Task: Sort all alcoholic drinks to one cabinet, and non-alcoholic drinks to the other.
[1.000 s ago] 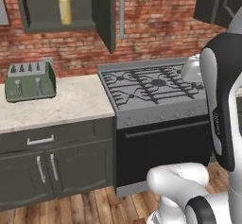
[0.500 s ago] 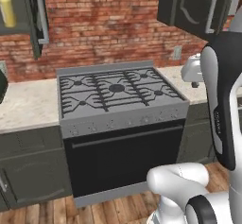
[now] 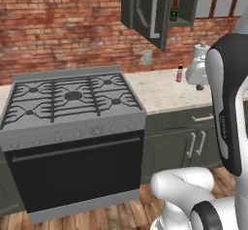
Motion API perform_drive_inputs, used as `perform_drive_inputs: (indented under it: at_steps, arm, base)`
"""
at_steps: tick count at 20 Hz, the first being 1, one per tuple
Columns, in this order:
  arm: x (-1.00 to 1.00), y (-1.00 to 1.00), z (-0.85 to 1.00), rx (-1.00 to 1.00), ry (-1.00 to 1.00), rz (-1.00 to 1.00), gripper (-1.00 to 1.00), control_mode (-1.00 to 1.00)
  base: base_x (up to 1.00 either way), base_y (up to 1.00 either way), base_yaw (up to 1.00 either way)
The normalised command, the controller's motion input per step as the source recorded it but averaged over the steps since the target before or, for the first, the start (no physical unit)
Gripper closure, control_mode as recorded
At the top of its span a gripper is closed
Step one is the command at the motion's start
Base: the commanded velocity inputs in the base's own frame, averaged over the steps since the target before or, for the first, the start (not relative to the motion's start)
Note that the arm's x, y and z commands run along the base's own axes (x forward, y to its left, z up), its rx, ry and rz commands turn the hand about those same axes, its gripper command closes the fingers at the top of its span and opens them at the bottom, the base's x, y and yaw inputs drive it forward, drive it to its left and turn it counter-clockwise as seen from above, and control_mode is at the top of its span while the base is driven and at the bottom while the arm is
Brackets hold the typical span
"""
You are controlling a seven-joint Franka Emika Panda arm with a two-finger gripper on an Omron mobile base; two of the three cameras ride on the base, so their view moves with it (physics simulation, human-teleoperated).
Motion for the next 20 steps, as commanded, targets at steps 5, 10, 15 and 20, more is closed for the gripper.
perform_drive_inputs:
  at_steps: [5, 10, 15, 20]
  arm:
    - [0.00, 0.00, 0.00, 0.00, 0.00, 0.00, -1.00, 1.00]
    - [0.00, 0.00, 0.00, 0.00, 0.00, 0.00, -1.00, 1.00]
    - [0.00, 0.00, 0.00, 0.00, 0.00, 0.00, -1.00, 1.00]
    - [0.00, 0.00, 0.00, 0.00, 0.00, 0.00, -1.00, 1.00]
  base:
    - [0.02, -0.98, 0.03]
    - [0.26, -0.85, 0.03]
    - [0.47, -0.76, 0.04]
    - [0.63, -0.53, 0.01]
